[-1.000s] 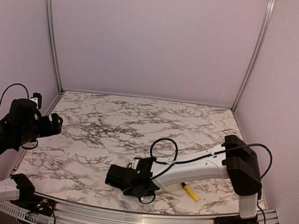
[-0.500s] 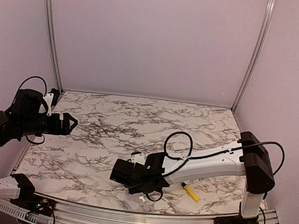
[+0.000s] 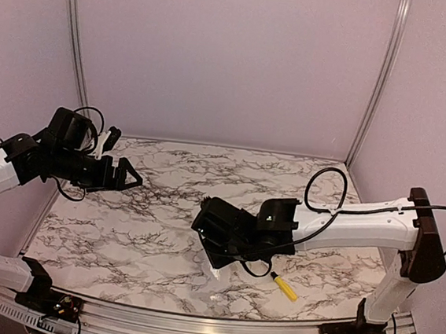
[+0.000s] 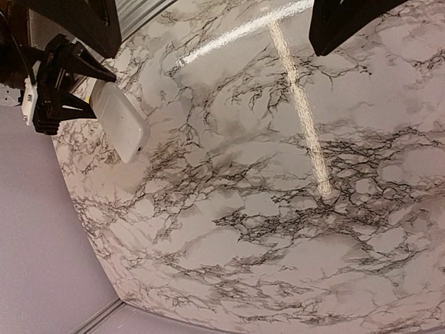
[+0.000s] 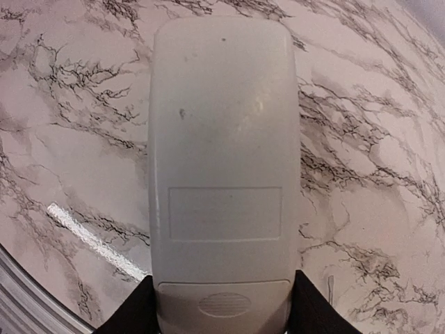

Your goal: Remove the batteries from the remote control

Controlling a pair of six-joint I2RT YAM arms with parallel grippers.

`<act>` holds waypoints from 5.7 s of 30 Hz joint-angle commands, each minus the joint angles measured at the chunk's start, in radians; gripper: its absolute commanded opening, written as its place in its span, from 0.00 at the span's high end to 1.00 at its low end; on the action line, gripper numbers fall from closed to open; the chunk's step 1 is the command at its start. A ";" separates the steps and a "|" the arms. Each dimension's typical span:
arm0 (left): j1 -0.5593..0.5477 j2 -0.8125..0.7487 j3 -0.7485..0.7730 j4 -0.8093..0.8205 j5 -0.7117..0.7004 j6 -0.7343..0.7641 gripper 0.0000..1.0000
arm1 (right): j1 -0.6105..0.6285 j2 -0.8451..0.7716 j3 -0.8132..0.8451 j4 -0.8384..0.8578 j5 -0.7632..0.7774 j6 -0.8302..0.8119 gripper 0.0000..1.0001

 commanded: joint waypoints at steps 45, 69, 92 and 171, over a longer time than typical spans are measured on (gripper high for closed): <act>0.012 0.481 0.072 0.268 0.886 0.028 0.57 | -0.059 -0.075 0.082 0.295 -0.150 -0.554 0.99; 0.011 0.482 0.048 0.336 0.837 -0.002 1.00 | -0.061 -0.063 0.078 0.258 -0.079 -0.460 0.16; 0.012 0.258 -0.270 0.795 0.449 -0.353 1.00 | -0.203 -0.197 0.090 0.147 -0.169 -0.272 0.02; -0.007 0.489 -0.224 1.570 0.610 -0.939 1.00 | -0.465 -0.188 0.101 0.444 -0.758 0.337 0.31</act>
